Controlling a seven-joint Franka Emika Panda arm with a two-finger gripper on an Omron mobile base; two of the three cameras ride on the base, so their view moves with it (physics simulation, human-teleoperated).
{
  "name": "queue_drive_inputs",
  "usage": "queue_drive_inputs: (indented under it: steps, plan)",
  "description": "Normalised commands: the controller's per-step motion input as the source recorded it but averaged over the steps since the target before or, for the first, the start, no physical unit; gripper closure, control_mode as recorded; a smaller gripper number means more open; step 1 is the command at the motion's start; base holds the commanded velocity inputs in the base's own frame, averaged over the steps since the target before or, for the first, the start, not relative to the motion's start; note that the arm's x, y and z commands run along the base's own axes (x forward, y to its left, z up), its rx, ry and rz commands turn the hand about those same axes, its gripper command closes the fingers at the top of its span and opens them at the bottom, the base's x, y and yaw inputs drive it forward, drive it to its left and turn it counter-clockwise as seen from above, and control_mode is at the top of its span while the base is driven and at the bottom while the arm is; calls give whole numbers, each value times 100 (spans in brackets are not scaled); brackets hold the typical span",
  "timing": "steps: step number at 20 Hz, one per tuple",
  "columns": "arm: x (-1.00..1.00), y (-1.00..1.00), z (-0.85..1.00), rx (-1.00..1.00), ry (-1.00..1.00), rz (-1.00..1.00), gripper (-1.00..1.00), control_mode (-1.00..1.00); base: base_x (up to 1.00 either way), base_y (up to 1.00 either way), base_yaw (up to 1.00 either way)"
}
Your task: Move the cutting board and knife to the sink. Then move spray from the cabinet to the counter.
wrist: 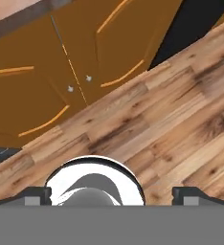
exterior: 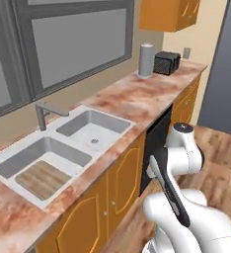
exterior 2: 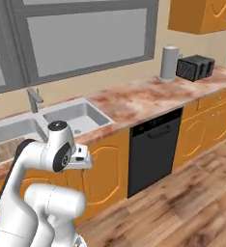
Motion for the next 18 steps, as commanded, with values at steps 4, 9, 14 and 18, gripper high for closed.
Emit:
queue_drive_inputs:
  steps: [4,9,14,18]
  plan:
    - [0,0,0,0,0,0,-100,100,0,0,-87]
    - [0,0,0,0,0,0,-100,100,0,0,-86]
    - [0,0,0,0,0,0,-100,100,0,-2,-82]
    - [0,0,0,0,0,0,-100,100,2,-2,-74]
